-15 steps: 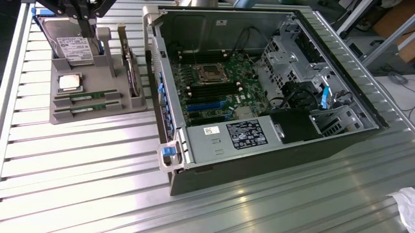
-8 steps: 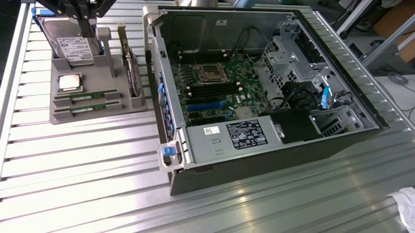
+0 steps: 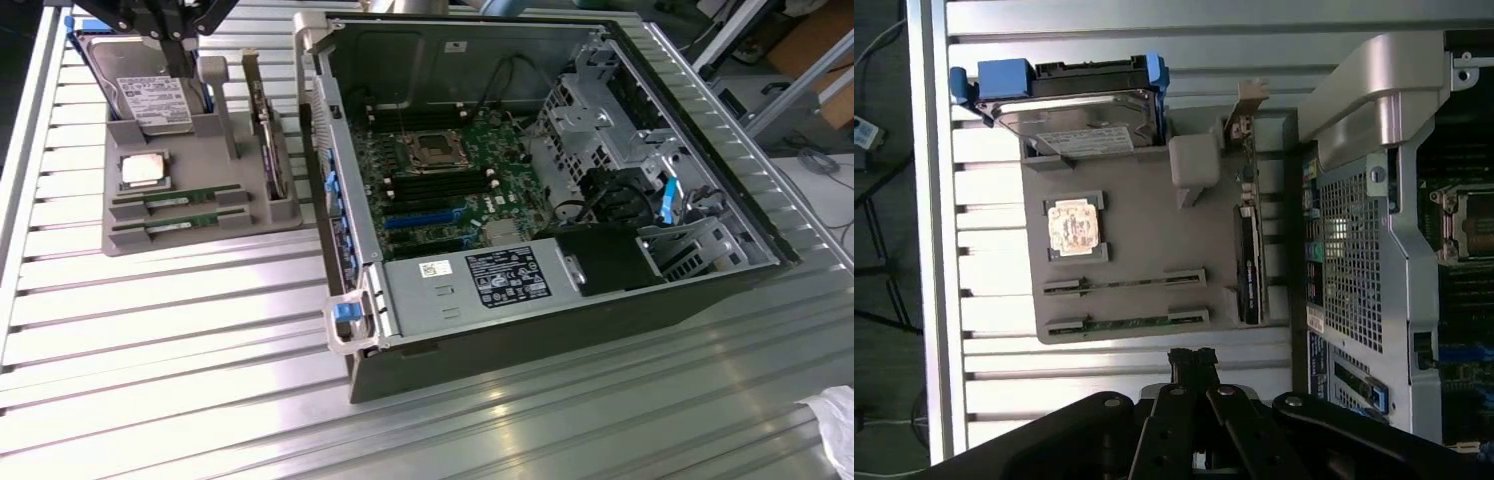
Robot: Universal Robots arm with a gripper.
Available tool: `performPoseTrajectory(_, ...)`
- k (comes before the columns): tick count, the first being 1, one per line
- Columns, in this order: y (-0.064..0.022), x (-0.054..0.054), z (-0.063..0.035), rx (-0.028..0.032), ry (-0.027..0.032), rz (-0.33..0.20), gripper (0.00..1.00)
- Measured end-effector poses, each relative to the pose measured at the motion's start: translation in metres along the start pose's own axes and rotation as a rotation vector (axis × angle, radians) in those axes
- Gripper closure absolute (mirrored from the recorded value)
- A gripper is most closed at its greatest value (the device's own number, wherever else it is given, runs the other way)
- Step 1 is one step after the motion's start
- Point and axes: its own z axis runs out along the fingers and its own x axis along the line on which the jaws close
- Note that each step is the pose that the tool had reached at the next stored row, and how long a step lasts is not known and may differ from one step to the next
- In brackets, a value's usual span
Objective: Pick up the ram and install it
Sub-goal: 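Pick up the ram and move it above insertion slot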
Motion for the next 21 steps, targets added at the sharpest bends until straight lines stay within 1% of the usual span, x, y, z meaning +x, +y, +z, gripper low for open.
performPoseTrajectory(2,0.0,0.0,0.0,-0.0006,0.0009,-0.022,0.89)
performPoseTrajectory(21,0.0,0.0,0.0,-0.001,0.0021,-0.047,0.89)
